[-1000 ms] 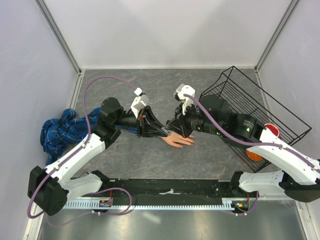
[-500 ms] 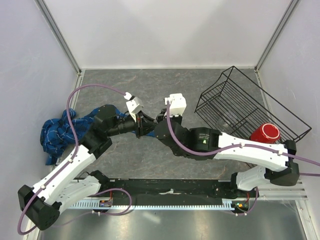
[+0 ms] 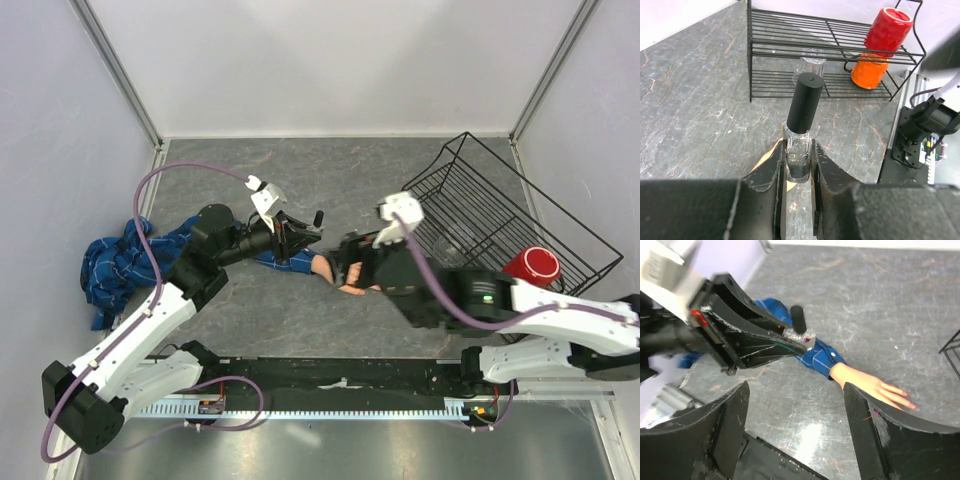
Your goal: Paint the nails
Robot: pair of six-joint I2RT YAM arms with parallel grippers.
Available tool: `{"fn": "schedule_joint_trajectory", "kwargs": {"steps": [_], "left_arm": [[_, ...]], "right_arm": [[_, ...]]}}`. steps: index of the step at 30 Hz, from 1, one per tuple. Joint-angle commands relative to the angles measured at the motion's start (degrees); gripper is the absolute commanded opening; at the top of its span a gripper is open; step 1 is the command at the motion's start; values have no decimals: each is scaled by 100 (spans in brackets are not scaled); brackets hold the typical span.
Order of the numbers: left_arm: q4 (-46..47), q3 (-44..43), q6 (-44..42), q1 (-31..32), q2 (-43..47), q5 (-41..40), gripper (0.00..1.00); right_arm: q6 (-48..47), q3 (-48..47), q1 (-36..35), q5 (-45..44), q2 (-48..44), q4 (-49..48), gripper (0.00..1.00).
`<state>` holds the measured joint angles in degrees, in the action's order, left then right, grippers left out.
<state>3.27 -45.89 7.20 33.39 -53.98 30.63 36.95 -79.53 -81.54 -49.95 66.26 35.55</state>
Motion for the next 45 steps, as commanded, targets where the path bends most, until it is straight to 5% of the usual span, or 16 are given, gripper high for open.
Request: {"fn": "schedule_joint_trajectory", "kwargs": {"steps": [1,6,14,18,25,45], "left_arm": [[473,-394,105,1,-226,977,2],[1419,-447,1036,1,-719,3119,2],[1888,-412,1530,19,-948,3739,2],[1906,-421,1574,45,-1018,3783,2],[1906,-412,1565,45,-1027,3775,2],[1906,-412,1565,54,-1045,3775,2]], "right_arm": [[-925,122,338,1089,-763,-22,81],[-1848,-71,1322,3516,-773,57,79],[-2306,-291,1992,5583,-395,101,69],[-2394,-274,2264,5856,-228,101,51],[-2421,-283,2546,6059,-263,84,42],[-2561,-476,2740,6129,-43,233,49]]}}
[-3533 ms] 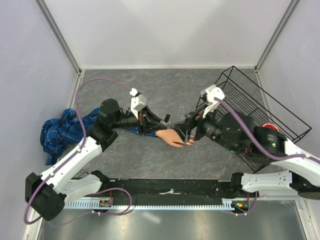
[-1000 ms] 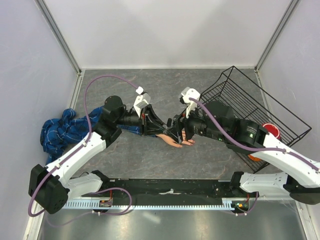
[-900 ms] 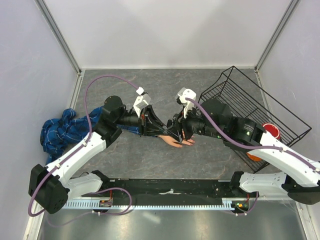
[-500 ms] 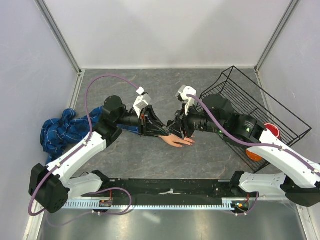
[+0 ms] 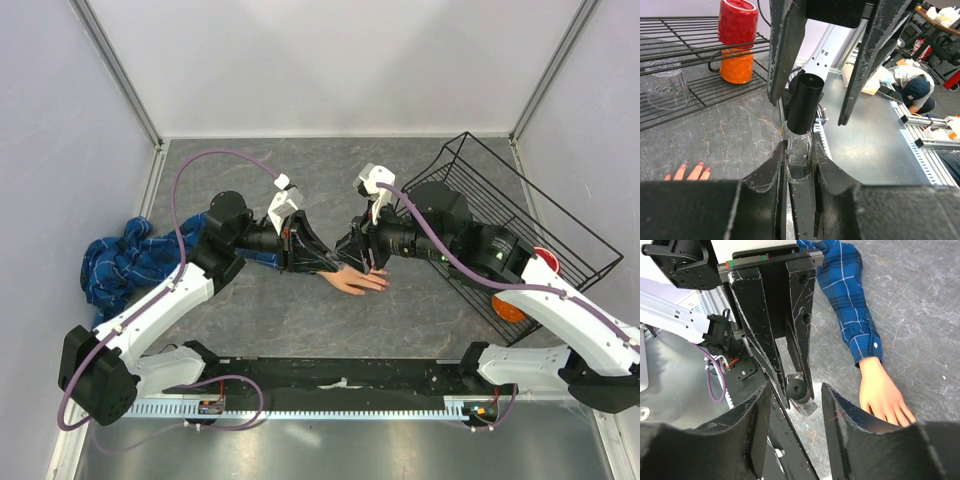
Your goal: Paint the nails
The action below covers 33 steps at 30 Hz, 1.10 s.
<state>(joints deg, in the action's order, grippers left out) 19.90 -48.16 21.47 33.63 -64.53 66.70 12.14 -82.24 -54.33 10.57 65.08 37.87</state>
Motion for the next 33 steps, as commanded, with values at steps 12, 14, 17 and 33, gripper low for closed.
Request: {"fn": "schedule_joint_trajectory", "kwargs": {"steps": [12,14,17,33], "left_arm": [[-546,-141,-712,30,458,-1191,2],[-837,-80,-995,21,766,-2333,2],[-1146,52,-1408,30,1169,-3653,2],[-980,35,-1331,21,1066,-2883,2]], "right_arm": [[778,67,27,-178,154,-226,0],[1906,479,-25,-431,85,-777,0],[3533,1182,-1038,-2606,-91,-1446,0],[2970,569,-2223,-4889,146,-940,52]]}}
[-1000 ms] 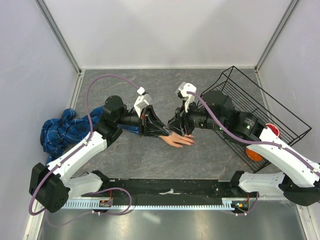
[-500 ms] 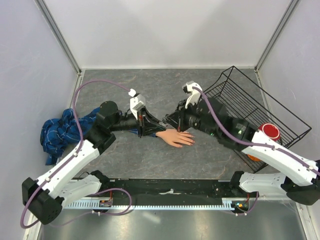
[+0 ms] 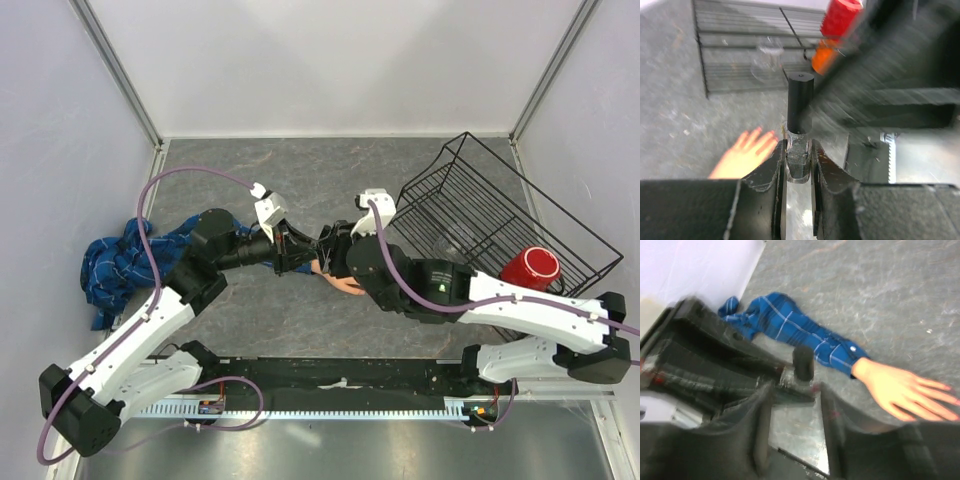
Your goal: Paint the nails
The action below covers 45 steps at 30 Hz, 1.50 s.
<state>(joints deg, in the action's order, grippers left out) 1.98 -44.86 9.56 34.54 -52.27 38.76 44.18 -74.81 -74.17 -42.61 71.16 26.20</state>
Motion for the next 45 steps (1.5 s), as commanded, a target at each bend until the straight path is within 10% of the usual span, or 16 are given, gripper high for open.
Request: {"fn": "schedule_joint_trajectory", "kwargs": {"steps": [1,6,13,20,32,38,45], "left_arm": [[839,-330,-78,-71,-282,251,2],[1331,-374,396,-71,-573,1447,2],[2200,-383,1196,-71,-969,2741,2],[2439,-365,1461,-62,-1066,3058,2],[2439,-365,1478,-62,-1075,3067,2],[2273,-374,1286,-62,-987,2831,2],[612,-532,-120,-62,-530,358,2]], "right_arm": [[-470,-201,-221,499,-541,324,63],[-1253,-376,-63,1234,-1033,649,81],[-2265,-719,1157,4415,-894,921,72],[-2599,-922,1581,5095,-638,1098,63],[-2915,-922,1695,5386,-550,1230,39],[-2881,-922,1713,5184,-506,1230,5],[-1909,-773,1206,3617,-225,985,0]]}}
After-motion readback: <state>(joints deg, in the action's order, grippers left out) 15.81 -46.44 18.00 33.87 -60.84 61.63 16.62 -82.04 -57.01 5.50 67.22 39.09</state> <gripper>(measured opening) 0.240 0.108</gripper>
